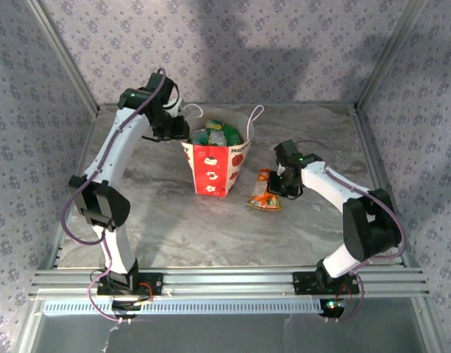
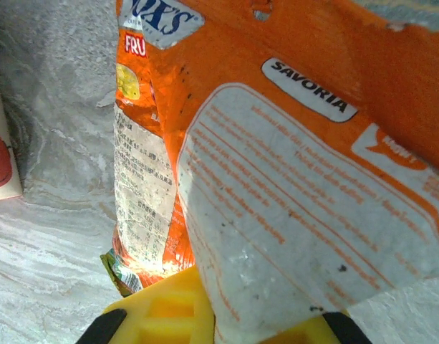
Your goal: Place the snacks into the paper bag
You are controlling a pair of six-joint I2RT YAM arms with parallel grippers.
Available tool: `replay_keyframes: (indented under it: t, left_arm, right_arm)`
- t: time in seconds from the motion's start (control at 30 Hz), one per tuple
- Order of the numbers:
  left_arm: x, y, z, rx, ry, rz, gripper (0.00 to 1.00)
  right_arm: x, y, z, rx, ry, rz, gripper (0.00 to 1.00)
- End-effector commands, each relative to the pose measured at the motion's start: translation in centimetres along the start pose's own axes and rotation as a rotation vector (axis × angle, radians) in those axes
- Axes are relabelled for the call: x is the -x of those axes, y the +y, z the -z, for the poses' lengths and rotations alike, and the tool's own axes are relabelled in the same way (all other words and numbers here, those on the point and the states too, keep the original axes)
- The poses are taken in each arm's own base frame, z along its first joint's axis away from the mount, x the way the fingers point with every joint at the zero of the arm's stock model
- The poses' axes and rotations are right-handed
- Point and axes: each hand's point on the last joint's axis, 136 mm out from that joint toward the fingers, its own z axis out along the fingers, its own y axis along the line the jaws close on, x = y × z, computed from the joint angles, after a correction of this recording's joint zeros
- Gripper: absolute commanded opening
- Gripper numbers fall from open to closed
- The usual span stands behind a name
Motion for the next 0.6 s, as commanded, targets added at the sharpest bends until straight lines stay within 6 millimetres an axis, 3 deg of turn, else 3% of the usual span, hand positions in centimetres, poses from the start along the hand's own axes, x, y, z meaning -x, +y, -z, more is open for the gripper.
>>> replay_keyframes:
  t: [0.0,0.13,0.4,0.57]
  left_arm:
    - [-0.4,0.0,1.4,-0.016,-0.011,-0.019,0.27]
    - [-0.5,-0.5,1.7,-0.047,-0.028,-0.059,0.27]
    - [-0.7,0.4,1.4,-0.003,-0.026,-0.102,0.28]
    - [-0.8,0.6,0.8,0.006,-0.02,-0.106,0.28]
  right_arm:
    - [1.3,0.9,2.8,0.005,-0.072,0.033,0.0]
    - [1.6,0.9,4.3,-0.002,-0.106,0.035,0.0]
    - [2.4,1.1,7.3,-0.012,-0.163,0.036,0.0]
    - [3.4,1.9,10.5,0.002,-0.246,0.044,0.0]
